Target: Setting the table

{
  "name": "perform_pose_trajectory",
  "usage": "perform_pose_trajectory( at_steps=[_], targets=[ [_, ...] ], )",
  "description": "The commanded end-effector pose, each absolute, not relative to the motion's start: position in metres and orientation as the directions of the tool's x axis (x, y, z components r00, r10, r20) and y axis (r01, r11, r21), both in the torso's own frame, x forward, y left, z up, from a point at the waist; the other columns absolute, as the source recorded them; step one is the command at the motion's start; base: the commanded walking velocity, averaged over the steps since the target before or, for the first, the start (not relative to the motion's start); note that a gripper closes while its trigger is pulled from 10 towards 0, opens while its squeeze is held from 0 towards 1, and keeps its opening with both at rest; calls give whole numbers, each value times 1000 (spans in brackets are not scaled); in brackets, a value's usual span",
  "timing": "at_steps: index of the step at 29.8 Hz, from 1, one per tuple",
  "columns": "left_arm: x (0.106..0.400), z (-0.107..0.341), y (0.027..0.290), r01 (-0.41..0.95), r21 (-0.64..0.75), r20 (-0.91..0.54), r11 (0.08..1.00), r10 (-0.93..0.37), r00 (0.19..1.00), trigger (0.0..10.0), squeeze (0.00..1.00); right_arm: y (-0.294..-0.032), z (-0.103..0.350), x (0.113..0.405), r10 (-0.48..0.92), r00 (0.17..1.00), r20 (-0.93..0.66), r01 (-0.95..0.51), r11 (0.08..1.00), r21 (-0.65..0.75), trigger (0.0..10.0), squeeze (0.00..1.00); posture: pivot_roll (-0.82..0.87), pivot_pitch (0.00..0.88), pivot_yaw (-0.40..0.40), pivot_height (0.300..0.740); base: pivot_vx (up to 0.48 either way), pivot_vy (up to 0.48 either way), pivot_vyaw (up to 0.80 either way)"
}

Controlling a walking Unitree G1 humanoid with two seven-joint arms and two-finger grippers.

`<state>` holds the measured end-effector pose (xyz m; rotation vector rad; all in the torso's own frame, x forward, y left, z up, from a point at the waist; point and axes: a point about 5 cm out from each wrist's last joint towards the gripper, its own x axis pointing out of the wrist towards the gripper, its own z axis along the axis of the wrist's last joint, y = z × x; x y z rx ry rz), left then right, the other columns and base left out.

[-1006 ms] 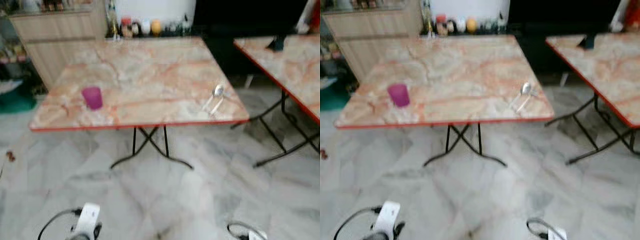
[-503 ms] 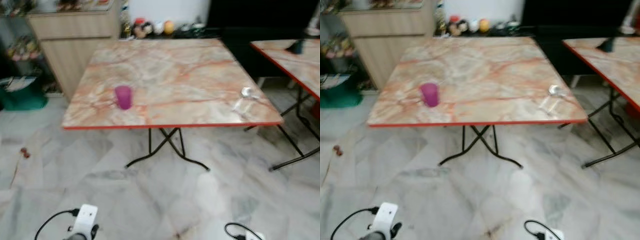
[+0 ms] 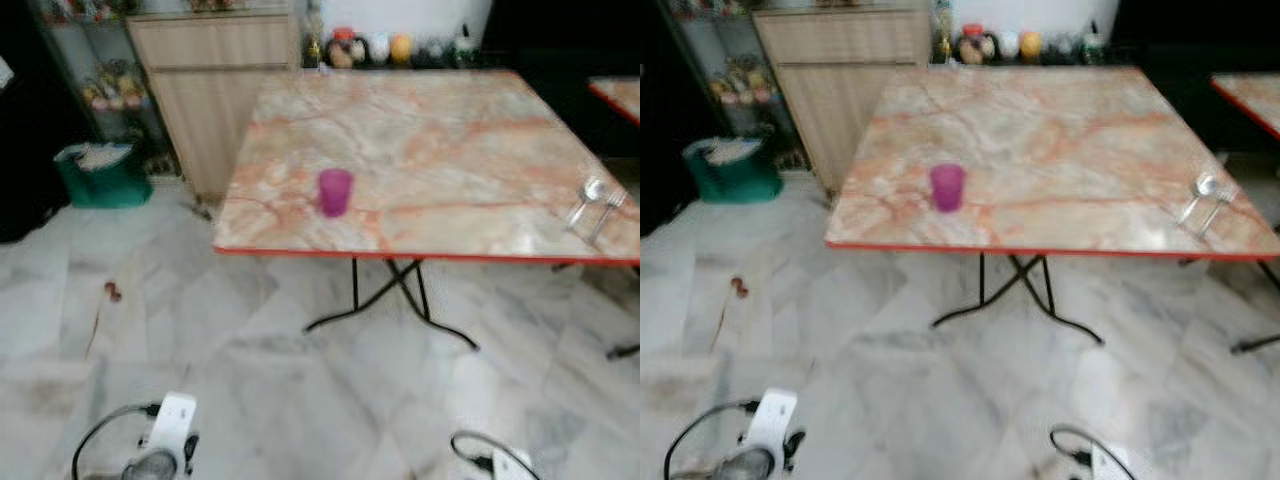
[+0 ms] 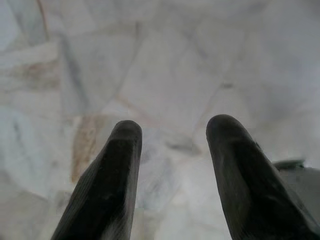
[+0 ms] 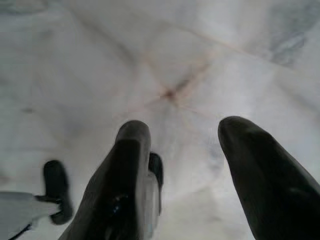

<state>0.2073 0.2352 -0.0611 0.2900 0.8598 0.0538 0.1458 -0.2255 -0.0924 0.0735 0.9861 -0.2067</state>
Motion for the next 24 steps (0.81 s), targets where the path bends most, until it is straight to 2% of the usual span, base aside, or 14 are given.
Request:
perform_pose_trajectory(
  at_steps=[1,5,22,24],
  targets=[
    [207,-63,231,65,264,-746,962,161,646,10000,0,-234,-92,142,-163,527,-834,225,973,-48,10000,0,94,0,2,740,0,315,0],
    [207,-63,230,65,261,-748,963,160,645,10000,0,-234,-92,143,-160,531,-832,215,975,-51,10000,0,91,0,2,740,0,314,0],
    [191,-71,236,41,260,-777,965,183,602,10000,0,-234,-91,143,-153,536,-830,204,978,-48,10000,0,94,0,-10,740,0,310,800],
    [189,-72,235,49,259,-781,965,179,598,10000,0,-233,-91,143,-151,536,-831,209,977,-43,10000,0,96,0,-12,740,0,0,0]
  ],
)
